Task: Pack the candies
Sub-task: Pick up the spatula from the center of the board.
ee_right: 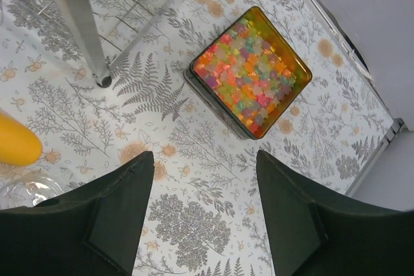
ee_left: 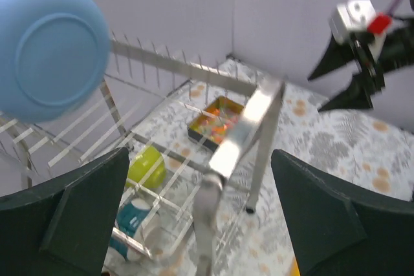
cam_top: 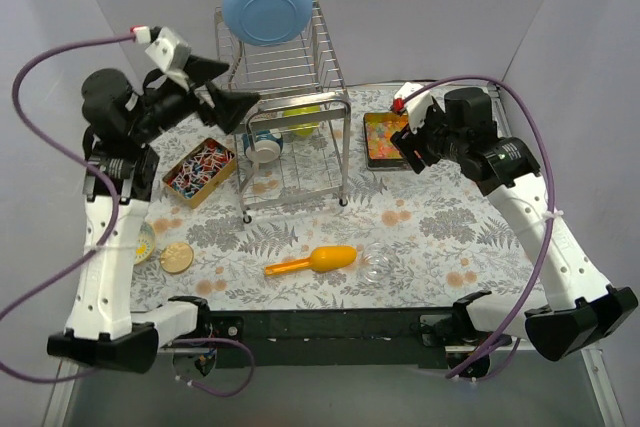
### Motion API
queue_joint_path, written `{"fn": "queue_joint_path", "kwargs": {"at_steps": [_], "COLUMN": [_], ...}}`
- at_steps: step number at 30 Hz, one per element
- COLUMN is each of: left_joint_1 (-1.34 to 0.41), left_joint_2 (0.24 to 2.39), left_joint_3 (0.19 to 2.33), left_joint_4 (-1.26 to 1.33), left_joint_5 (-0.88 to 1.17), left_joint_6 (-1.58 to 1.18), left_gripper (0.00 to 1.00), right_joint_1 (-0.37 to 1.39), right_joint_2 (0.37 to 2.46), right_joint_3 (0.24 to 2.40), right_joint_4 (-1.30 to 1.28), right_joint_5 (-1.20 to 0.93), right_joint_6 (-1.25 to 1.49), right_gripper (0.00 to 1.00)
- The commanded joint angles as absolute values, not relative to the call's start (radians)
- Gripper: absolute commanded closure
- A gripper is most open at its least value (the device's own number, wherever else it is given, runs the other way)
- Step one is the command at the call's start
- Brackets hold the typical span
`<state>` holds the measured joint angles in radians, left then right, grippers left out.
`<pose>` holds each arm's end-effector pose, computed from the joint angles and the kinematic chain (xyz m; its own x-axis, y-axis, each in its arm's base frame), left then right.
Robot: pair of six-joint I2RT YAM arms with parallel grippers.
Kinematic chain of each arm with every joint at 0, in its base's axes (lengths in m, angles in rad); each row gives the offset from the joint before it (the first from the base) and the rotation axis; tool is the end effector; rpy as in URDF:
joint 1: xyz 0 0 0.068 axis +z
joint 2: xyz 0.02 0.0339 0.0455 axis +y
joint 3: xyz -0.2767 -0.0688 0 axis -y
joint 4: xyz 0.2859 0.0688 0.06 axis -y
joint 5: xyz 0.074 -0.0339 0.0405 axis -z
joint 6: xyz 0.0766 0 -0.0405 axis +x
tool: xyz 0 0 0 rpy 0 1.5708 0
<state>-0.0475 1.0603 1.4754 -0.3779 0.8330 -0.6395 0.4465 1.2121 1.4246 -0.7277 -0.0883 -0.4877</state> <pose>0.2447 -0.0684 0.5298 -0.4301 -0.3814 -0.8183 0.6405 0.5099 -0.5743 0.2861 0.1445 0.4175 -0.1586 -0.5934 -0.7891 -0.6494 0.6647 -0.3694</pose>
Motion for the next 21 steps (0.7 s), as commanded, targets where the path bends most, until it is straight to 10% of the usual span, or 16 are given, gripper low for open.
{"fn": "queue_joint_path", "kwargs": {"at_steps": [1,21], "left_joint_1": [-0.285,-1.046], "left_joint_2": [1.163,1.089], "left_joint_3": [1.658,1.122], "left_joint_4": [-0.207,-0.546], "left_joint_5": [0.563,0.427], "left_joint_6": [-0.841,-0.460], "left_gripper": [0.09,0.05], "right_joint_1": [0.419,0.285], "right_joint_2": [1.192,1.097], "right_joint_3": [1.399,1.249], "right_joint_4": [-0.646,-0.574], "right_joint_5": [-0.067,0.021], "right_joint_6": [-0.436,-0.433], "right_gripper": [0.28,0.25]}}
